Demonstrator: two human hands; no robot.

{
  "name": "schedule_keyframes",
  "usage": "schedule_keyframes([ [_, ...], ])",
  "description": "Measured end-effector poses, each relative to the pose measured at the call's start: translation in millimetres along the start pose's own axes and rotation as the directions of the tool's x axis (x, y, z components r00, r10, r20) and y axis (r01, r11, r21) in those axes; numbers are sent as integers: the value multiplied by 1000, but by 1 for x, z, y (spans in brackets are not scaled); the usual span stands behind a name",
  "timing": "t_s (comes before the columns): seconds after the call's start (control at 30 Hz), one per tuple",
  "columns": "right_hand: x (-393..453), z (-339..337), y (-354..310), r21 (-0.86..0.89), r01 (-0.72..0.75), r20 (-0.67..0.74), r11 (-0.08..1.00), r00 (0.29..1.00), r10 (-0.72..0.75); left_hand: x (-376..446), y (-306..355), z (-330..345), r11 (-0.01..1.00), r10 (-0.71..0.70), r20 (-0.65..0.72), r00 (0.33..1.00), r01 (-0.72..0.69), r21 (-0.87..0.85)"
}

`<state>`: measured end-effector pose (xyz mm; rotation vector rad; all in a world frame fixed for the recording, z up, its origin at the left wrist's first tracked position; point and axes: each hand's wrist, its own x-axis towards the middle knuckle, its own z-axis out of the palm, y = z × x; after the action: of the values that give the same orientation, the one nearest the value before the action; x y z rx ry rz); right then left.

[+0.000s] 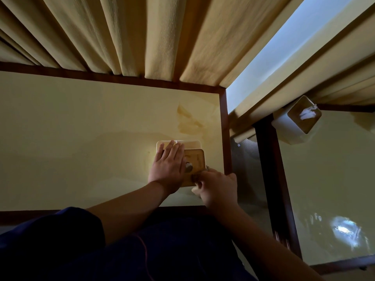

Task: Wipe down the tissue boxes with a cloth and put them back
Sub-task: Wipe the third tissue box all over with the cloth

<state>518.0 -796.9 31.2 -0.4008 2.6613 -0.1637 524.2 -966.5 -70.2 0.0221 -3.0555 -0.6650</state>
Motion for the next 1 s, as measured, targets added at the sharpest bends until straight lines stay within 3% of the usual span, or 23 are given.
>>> schedule_keyframes([
  [0.07, 12, -4, -4, -42, -17, 35, 999, 999, 18, 1, 0, 1, 1000, 5, -16, 1000, -5, -7],
  [0.37, 80, -27, -17, -24, -66, -91, 998, 994, 63, 1, 3, -1, 1000, -7, -92, 996, 8, 3],
  [0.8, -6, 6, 6, 67, 25, -114, 997, 993, -17, 2, 4, -1, 1000, -18, -60, 998, 18, -9],
  [1.0, 2, -3, 4, 65, -12, -21, 998, 1000, 13, 2, 3, 0, 1000, 8, -33, 999, -8, -4],
])
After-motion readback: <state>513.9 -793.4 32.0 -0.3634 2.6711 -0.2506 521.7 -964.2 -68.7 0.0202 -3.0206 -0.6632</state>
